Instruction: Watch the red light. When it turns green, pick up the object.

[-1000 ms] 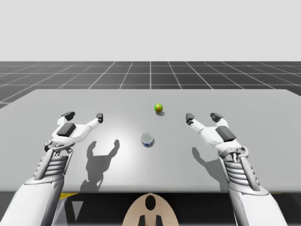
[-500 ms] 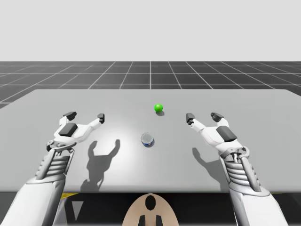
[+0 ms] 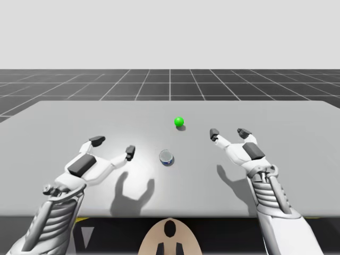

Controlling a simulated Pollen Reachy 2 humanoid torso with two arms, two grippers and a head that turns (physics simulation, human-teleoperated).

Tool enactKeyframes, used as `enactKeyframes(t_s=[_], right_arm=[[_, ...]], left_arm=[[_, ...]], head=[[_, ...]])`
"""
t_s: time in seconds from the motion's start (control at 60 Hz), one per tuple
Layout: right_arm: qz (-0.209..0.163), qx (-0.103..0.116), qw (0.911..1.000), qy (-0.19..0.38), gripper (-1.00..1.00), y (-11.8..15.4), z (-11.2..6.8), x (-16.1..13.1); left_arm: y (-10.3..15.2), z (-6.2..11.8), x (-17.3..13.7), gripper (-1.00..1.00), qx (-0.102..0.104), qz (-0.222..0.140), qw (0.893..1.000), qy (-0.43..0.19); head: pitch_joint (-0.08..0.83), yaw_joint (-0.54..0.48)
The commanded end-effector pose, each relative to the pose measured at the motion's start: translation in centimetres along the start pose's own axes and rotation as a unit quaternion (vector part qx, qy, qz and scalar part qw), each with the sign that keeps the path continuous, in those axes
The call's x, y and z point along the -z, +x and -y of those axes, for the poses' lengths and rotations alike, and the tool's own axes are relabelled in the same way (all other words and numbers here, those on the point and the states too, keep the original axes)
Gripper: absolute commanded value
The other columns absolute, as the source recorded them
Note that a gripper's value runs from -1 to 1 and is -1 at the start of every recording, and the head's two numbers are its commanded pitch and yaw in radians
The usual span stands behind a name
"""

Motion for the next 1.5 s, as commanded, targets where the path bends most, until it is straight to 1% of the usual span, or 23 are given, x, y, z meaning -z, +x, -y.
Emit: enactKeyframes(t_s=[0.017,0.083,0.133,0.15,0.183,0.2,0.217,0.267,0.283,0.383,0.5,0.6,0.75,0.8,0.833,0.933,1.067,1.183,1.317,1.5], right_arm=[[-0.003,0.003,1.0,-0.002,-1.0,-0.3,-0.1,0.1],[-0.002,0.003,1.0,-0.002,-1.0,-0.2,-0.1,0.1],[-0.002,0.004,1.0,-0.002,-1.0,-0.2,-0.1,0.1],[-0.001,0.004,1.0,-0.002,-1.0,-0.2,-0.1,0.1],[-0.001,0.004,1.0,-0.002,-1.0,-0.2,-0.1,0.0],[-0.001,0.004,1.0,-0.002,-1.0,-0.2,-0.1,0.0],[0.0,0.004,1.0,-0.002,-1.0,-0.1,-0.1,0.0],[0.0,0.004,1.0,-0.002,-1.0,-0.1,-0.1,0.0],[0.001,0.004,1.0,-0.002,-1.0,-0.1,-0.1,0.0],[0.001,0.005,1.0,-0.001,-1.0,-0.1,-0.1,0.0],[0.0,0.006,1.0,0.0,-1.0,0.0,0.0,0.0],[0.002,0.007,1.0,0.001,-1.0,0.0,0.0,0.0],[0.004,0.008,1.0,0.001,-1.0,0.1,0.1,-0.1],[0.005,0.005,0.9999,0.007,-1.0,0.2,0.2,-0.1],[0.006,0.005,0.9999,0.008,-1.0,0.2,0.2,-0.1],[0.007,0.004,0.9999,0.012,-1.0,0.2,0.3,0.0],[0.01,0.005,0.9999,0.011,-1.0,0.3,0.4,0.0],[0.01,0.007,0.9999,0.01,-1.0,0.4,0.4,0.0],[0.011,0.009,0.9999,0.01,-1.0,0.4,0.4,0.0],[0.012,0.01,0.9998,0.009,-1.0,0.5,0.5,-0.1]], left_arm=[[-1.1,2.8,-2.2,-1.0,-0.017,-0.072,0.992,-0.105],[-2.1,3.7,-2.3,-1.0,-0.031,-0.097,0.985,-0.137],[-2.8,4.3,-2.0,-1.0,-0.02,-0.102,0.984,-0.144],[-3.1,4.6,-1.8,-1.0,-0.018,-0.104,0.984,-0.147],[-3.6,5.1,-1.4,-1.0,-0.023,-0.111,0.981,-0.155],[-3.7,5.3,-1.3,-1.0,-0.022,-0.112,0.981,-0.156],[-4.0,5.6,-1.0,-1.0,-0.017,-0.111,0.981,-0.156],[-4.4,6.2,-0.4,-1.0,-0.018,-0.112,0.98,-0.162],[-4.7,6.6,0.1,-1.0,-0.012,-0.111,0.981,-0.16],[-4.9,7.6,1.5,-1.0,-0.002,-0.111,0.981,-0.16],[-4.8,9.0,3.3,-1.0,-0.011,-0.112,0.979,-0.172],[-5.0,10.0,5.0,-1.0,-0.013,-0.111,0.978,-0.178],[-5.8,11.6,7.3,-1.0,-0.003,-0.124,0.976,-0.181],[-5.9,12.0,7.8,-1.0,-0.005,-0.127,0.975,-0.183],[-6.0,12.4,8.3,-1.0,0.0,-0.127,0.975,-0.183],[-6.1,12.9,9.6,-1.0,-0.001,-0.13,0.975,-0.182],[-6.5,13.5,11.3,-1.0,-0.011,-0.139,0.973,-0.185],[-7.1,14.0,12.2,-1.0,-0.015,-0.143,0.972,-0.188],[-7.2,15.0,13.0,-1.0,-0.015,-0.144,0.971,-0.193],[-8.0,16.1,13.3,-1.0,-0.018,-0.161,0.966,-0.203]], head=[[0.671,0.04],[0.668,0.04],[0.666,0.04],[0.666,0.04],[0.664,0.04],[0.663,0.04],[0.662,0.04],[0.659,0.04],[0.658,0.04],[0.655,0.04],[0.653,0.05],[0.65,0.05],[0.647,0.04],[0.647,0.04],[0.647,0.04],[0.646,0.04],[0.642,0.04],[0.643,0.03],[0.642,0.03],[0.639,0.03]])
